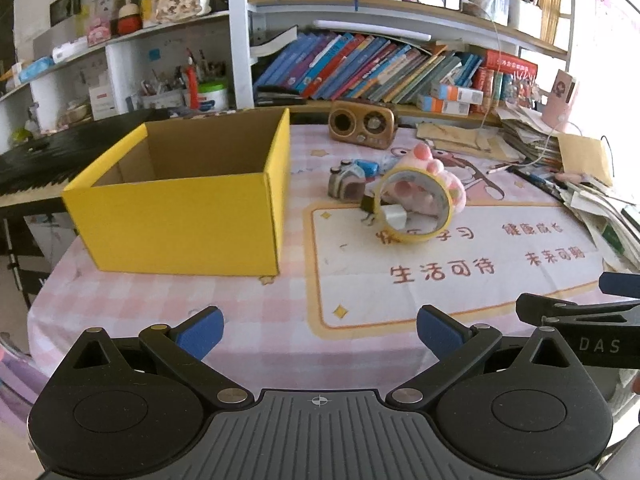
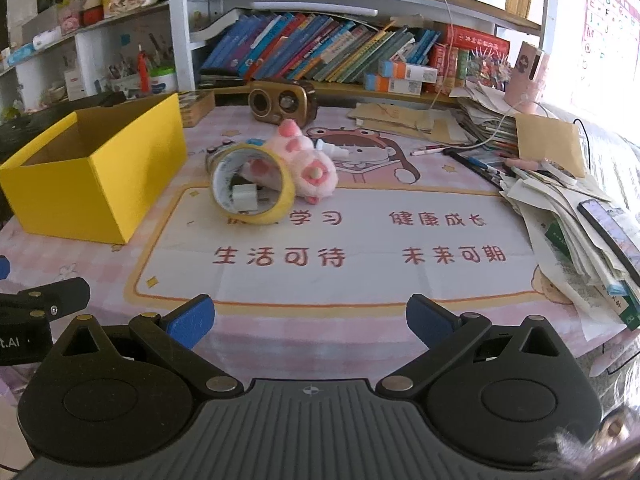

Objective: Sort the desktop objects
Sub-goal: 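Grasp the yellow tape roll with the left tool while the right tool grasps the pink plush pig, then carry the tape roll with the left tool while the right tool carries the pig into the yellow box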

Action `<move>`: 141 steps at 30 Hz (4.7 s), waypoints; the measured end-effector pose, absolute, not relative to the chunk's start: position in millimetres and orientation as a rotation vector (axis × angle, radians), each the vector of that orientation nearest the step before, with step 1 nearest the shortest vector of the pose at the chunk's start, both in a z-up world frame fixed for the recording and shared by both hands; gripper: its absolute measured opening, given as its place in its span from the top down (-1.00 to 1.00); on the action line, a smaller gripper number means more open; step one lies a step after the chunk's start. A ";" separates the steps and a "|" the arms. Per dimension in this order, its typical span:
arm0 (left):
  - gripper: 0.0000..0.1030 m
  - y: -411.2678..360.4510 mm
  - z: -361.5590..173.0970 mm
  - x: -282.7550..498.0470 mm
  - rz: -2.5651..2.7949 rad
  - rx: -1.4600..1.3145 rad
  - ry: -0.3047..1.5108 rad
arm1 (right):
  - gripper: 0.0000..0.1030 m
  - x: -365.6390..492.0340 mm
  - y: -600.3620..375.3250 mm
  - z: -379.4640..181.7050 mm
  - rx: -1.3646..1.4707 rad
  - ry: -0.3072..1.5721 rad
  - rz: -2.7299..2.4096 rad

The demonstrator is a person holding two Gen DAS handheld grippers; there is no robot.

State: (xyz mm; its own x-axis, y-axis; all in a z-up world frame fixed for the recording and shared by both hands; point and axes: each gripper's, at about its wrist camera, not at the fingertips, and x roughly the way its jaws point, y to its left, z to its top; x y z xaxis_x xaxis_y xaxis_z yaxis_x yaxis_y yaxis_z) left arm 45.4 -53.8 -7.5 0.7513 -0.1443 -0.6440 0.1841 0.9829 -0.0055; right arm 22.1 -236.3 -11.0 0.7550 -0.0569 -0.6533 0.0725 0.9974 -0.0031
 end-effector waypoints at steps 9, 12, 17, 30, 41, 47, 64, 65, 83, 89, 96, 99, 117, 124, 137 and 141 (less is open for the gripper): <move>-1.00 -77.0 -10.7 72.0 -0.184 0.063 0.732 | -1.00 52.3 -257.5 -14.5 0.017 0.738 -0.043; -1.00 -84.7 -12.3 81.7 -0.194 0.065 0.746 | -1.00 63.7 -264.7 -15.8 0.018 0.745 -0.030; -1.00 -104.2 -13.3 95.3 -0.221 0.086 0.744 | -1.00 80.1 -277.8 -17.5 0.020 0.751 -0.015; -1.00 -150.6 -31.9 145.5 -0.226 0.100 0.732 | -1.00 136.4 -331.8 -14.2 0.025 0.703 0.024; -1.00 -171.4 -52.9 196.7 -0.185 0.042 0.730 | -1.00 183.2 -347.9 -18.0 -0.006 0.712 0.138; -0.88 -174.5 -58.8 211.3 -0.187 0.026 0.714 | -1.00 202.1 -348.7 -19.1 -0.038 0.712 0.205; -0.76 -120.0 -11.1 141.5 -0.068 -0.070 0.710 | -0.86 259.6 -299.1 -38.1 -0.253 0.751 0.538; -0.76 -120.0 -9.1 137.9 -0.067 -0.069 0.708 | -0.78 261.8 -292.8 -41.8 -0.289 0.749 0.551; -0.75 -103.5 13.9 116.9 -0.107 -0.116 0.651 | 0.00 250.3 -303.6 -27.5 -0.166 0.745 0.477; -0.75 -85.3 21.0 110.4 -0.168 -0.124 0.636 | -0.01 212.2 -311.4 -0.6 -0.064 0.742 0.404; -0.75 -56.5 24.2 98.5 -0.218 -0.126 0.632 | -0.01 159.0 -297.0 12.6 0.031 0.768 0.311; -0.75 -44.0 25.9 90.6 -0.233 -0.119 0.626 | -0.01 137.0 -282.5 11.9 0.059 0.792 0.288; -0.75 37.5 19.6 37.7 -0.230 -0.137 0.641 | -0.01 61.9 -185.9 13.4 0.118 0.806 0.293; -0.75 65.4 15.6 20.6 -0.205 -0.142 0.647 | -0.01 45.6 -151.5 7.5 0.113 0.819 0.331; -0.75 106.3 17.6 2.3 -0.152 -0.178 0.619 | -0.01 34.4 -104.4 9.5 0.073 0.812 0.412; -0.75 116.5 18.7 -0.5 -0.133 -0.192 0.609 | -0.01 33.8 -94.6 11.1 0.061 0.816 0.432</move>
State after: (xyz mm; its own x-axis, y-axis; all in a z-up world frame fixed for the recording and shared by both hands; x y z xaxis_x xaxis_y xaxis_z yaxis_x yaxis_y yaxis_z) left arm -0.5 116.5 18.7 0.8128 -0.1798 -0.5541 0.0671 0.9737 -0.2176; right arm 33.8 -94.6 11.1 0.6034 0.3962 -0.6921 -0.3503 0.9113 0.2164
